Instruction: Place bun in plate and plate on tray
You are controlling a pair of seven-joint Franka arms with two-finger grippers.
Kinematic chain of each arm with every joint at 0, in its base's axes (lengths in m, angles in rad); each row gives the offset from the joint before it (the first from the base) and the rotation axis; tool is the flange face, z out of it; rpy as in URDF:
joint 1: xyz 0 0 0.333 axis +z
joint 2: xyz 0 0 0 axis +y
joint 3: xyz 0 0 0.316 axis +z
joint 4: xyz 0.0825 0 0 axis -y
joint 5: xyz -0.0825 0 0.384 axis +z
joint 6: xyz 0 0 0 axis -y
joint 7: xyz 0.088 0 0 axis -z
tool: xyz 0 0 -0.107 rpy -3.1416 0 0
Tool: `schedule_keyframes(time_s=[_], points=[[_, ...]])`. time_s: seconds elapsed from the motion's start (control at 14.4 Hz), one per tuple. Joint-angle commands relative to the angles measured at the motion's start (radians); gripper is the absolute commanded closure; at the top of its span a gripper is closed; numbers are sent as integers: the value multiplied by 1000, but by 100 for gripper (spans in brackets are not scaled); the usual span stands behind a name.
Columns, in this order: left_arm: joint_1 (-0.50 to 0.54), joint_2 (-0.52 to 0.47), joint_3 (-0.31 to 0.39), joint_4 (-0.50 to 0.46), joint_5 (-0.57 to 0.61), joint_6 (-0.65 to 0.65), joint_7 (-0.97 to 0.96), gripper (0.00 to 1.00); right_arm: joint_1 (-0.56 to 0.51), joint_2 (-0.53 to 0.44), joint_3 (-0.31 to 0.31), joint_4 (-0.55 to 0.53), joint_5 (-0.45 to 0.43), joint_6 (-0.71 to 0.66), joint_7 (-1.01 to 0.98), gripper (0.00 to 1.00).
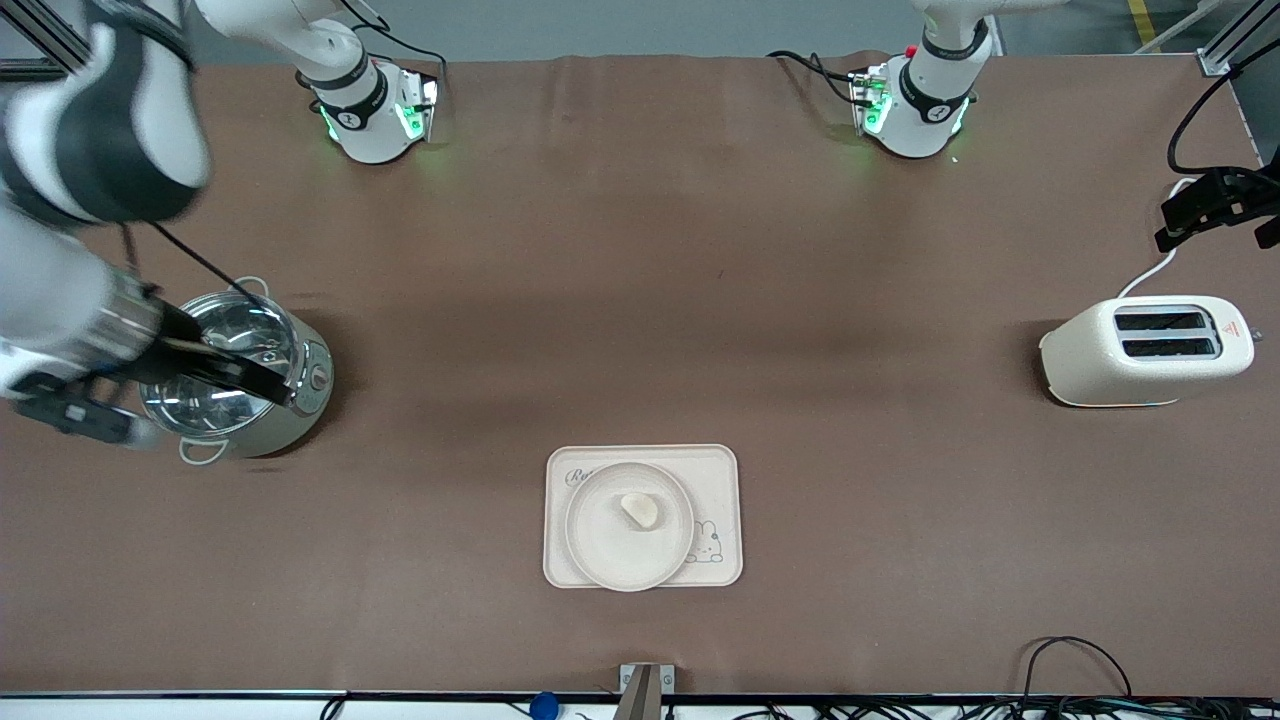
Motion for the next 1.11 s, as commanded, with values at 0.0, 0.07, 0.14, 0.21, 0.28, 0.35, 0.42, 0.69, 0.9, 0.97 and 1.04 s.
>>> schedule_keyframes(time_s=[0.0,0.07,0.14,0.21,0.28,0.35,0.42,0.69,0.9,0.97,1.04], points=[[-1,-4,-3,1,11,7,16,0,-79,-161,33,-96,-85,-48,-82,0],[0,-4,-3,2,11,7,18,0,-132,-191,65,-101,-92,-75,-122,0],[-4,-4,-3,5,11,7,28,0,-196,-209,104,-101,-110,-91,-168,0],[-9,-2,-3,13,11,4,36,0,-256,-231,155,-100,-127,-103,-220,0],[-11,-2,-5,13,11,4,38,0,-296,-243,184,-101,-132,-121,-238,0],[-11,1,-9,14,11,1,39,0,-333,-257,210,-100,-132,-141,-245,0],[-9,1,-22,14,11,-3,41,0,-379,-269,242,-104,-132,-149,-270,0],[-7,1,-71,14,9,-16,39,0,-446,-280,283,-104,-147,-177,-327,0],[-11,2,-80,13,8,-16,42,0,-430,-280,283,-97,-227,-194,-311,0],[-9,2,-89,13,2,-16,41,0,-430,-280,284,-95,-227,-195,-311,0],[-9,2,-94,13,-3,-16,41,0,-429,-280,284,-95,-227,-194,-311,0]])
